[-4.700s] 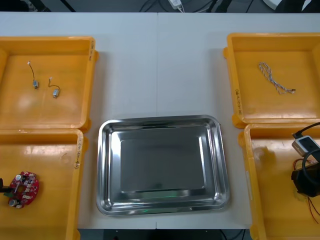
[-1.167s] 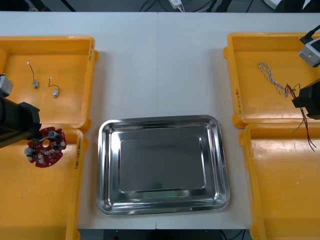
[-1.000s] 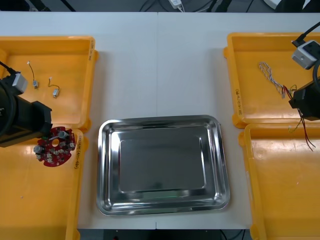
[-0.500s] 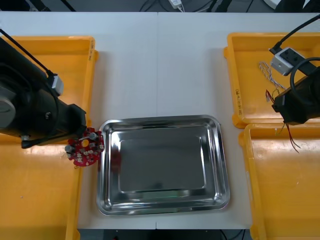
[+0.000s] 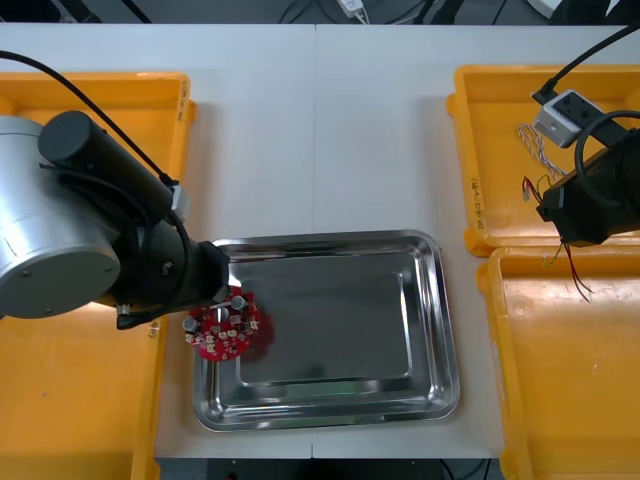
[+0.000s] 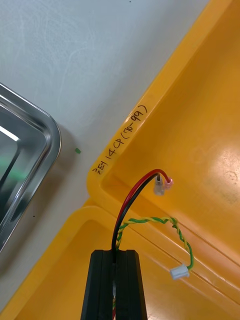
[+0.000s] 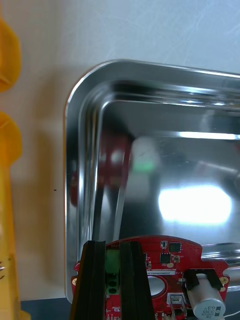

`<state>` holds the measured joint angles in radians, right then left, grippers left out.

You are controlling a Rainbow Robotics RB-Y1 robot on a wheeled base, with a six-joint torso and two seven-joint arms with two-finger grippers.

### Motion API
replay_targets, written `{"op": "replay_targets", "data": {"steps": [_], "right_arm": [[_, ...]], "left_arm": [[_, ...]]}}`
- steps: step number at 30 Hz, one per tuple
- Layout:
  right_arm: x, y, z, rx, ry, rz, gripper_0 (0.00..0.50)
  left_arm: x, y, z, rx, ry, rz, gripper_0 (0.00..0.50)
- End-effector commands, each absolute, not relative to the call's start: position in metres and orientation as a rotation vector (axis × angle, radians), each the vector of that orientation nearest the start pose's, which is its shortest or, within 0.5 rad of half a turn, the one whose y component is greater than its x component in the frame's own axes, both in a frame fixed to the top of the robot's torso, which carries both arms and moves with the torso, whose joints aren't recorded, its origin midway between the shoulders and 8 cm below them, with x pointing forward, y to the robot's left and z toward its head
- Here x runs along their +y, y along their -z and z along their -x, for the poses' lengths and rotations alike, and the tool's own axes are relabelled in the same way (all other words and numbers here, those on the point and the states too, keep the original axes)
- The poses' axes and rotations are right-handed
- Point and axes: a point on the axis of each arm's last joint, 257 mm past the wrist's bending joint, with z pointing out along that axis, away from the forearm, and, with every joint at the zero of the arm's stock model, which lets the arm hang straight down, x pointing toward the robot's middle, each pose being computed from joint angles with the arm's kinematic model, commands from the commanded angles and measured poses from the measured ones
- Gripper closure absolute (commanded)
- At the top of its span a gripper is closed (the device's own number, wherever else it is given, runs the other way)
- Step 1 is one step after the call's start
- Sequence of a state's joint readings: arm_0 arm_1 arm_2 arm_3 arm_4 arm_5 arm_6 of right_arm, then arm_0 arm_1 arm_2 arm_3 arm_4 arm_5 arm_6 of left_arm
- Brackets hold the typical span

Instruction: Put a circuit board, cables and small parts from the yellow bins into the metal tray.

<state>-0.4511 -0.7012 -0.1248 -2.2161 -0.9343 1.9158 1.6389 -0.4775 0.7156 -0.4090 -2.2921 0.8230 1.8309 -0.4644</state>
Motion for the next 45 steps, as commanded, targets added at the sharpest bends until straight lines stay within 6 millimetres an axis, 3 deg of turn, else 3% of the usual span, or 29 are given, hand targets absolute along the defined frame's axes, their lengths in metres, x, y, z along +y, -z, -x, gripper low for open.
{"op": "replay_targets", "data": {"steps": [1,13,21,33,45], "right_arm": [[-0.226,0.098,-0.415,2.331,-0.011,0.951,0.500],[-0.223,0.100,-0.415,2.333,-0.018,0.959,0.500],[-0.225,0.099,-0.417,2.333,-0.004,0.948,0.500],[-0.226,0.099,-0.417,2.332,0.001,0.942,0.500],[-0.226,0.099,-0.417,2.334,0.000,0.943,0.500]], "left_arm": [[0.122,0.205,-0.363,2.746,0.296,0.187,0.500],[0.094,0.240,-0.367,2.772,0.300,0.206,0.500],[0.082,0.259,-0.354,2.798,0.331,0.190,0.500],[0.082,0.279,-0.338,2.840,0.346,0.194,0.499],[0.081,0.292,-0.336,2.833,0.369,0.208,0.500]]}}
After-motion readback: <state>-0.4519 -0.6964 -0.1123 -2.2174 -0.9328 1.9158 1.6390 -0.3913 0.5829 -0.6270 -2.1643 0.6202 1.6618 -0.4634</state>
